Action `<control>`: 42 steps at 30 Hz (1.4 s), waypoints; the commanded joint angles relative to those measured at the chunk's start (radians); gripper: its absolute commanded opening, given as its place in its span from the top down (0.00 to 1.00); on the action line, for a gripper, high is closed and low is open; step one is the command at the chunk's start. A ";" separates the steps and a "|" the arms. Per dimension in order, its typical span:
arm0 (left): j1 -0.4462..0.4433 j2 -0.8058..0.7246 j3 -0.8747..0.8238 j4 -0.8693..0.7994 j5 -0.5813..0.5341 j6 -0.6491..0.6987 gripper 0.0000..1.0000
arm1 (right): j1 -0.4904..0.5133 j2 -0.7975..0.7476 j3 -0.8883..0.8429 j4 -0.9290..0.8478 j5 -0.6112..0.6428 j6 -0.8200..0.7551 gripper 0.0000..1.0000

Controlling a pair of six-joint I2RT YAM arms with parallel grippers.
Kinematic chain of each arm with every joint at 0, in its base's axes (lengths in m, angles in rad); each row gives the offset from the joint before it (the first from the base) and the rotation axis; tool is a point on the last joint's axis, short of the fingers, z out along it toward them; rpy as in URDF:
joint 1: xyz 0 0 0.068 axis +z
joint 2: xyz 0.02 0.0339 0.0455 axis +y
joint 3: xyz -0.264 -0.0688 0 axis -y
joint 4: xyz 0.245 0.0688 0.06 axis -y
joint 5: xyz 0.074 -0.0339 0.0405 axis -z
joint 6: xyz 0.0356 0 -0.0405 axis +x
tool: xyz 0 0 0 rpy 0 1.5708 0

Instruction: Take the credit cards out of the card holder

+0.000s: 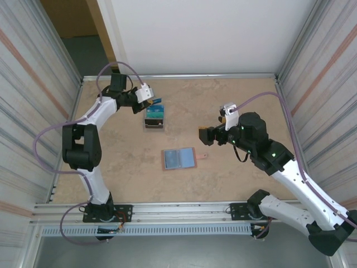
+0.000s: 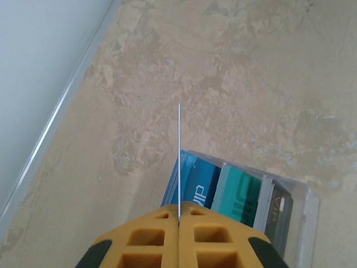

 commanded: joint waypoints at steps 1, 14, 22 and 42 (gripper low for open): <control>0.007 0.043 0.061 -0.088 0.001 0.085 1.00 | -0.006 -0.048 -0.014 0.017 0.068 0.051 0.01; 0.010 0.170 0.158 -0.149 -0.009 0.113 1.00 | -0.007 -0.060 -0.024 0.026 0.096 0.068 0.01; 0.010 0.175 0.155 -0.151 0.012 0.075 1.00 | -0.007 -0.072 -0.039 0.044 0.090 0.079 0.01; -0.041 0.193 0.136 -0.136 0.018 -0.018 1.00 | -0.007 -0.081 -0.047 0.033 0.044 0.092 0.01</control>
